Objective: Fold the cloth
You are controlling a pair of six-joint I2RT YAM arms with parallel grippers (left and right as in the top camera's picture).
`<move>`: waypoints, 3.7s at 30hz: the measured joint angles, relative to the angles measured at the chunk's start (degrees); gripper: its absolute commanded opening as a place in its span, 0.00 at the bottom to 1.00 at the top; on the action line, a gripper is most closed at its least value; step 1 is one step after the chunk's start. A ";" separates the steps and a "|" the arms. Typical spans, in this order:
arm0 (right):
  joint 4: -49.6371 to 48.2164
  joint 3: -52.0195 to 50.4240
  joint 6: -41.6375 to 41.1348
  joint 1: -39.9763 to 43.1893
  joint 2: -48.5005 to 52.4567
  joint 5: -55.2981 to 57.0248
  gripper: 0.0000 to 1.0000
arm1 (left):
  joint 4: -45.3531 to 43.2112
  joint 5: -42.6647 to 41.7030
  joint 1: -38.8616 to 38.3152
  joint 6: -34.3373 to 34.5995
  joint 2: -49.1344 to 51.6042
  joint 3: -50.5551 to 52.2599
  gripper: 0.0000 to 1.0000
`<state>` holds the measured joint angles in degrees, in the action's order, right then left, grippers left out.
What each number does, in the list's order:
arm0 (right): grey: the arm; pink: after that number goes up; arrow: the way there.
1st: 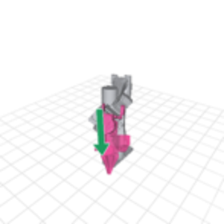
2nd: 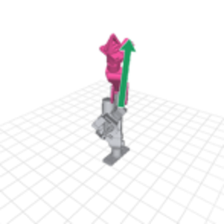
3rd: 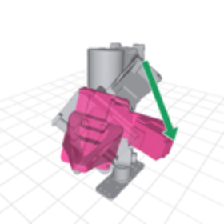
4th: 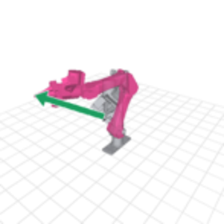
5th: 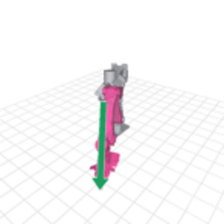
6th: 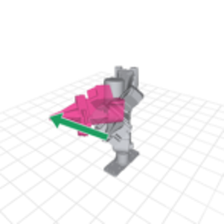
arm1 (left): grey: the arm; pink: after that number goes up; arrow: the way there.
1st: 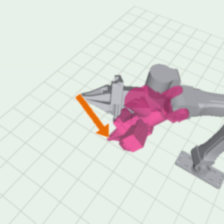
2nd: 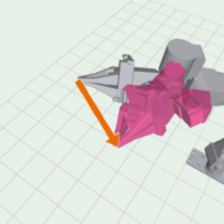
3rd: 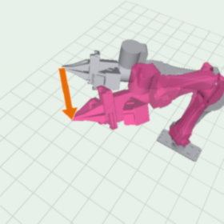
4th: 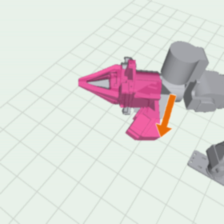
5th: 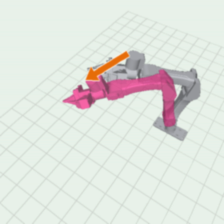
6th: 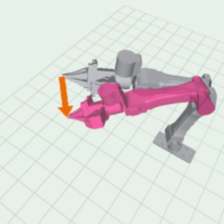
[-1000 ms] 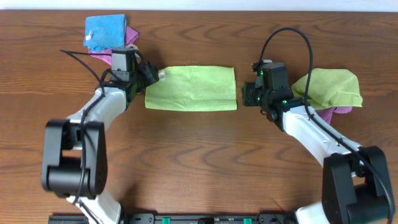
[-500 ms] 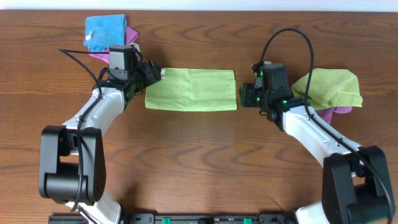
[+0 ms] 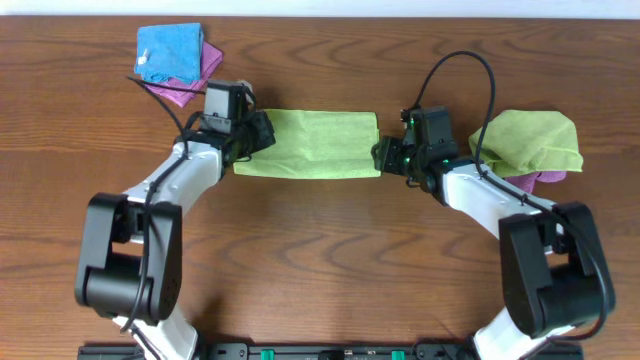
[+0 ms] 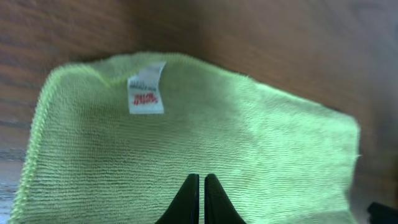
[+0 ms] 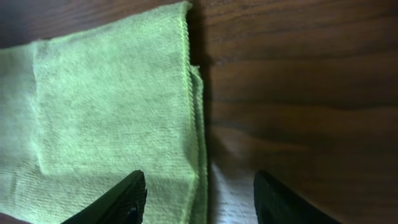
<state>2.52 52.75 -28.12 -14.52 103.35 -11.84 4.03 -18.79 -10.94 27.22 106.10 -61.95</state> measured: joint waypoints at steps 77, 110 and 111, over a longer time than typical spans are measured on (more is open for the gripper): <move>5.62 0.00 0.28 0.00 0.22 -8.63 0.37 | 13.31 -7.67 8.79 2.97 0.26 0.55 0.06; 10.12 0.00 5.40 0.26 -3.10 -10.01 0.02 | 19.87 -10.43 9.77 -1.66 -1.95 0.55 0.06; 10.19 0.00 5.68 0.26 -3.93 -9.97 0.01 | 19.91 -10.43 9.84 -1.75 -2.47 0.55 0.06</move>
<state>12.71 52.75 -22.44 -14.26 99.42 -21.80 23.94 -29.21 -1.10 25.47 103.63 -61.41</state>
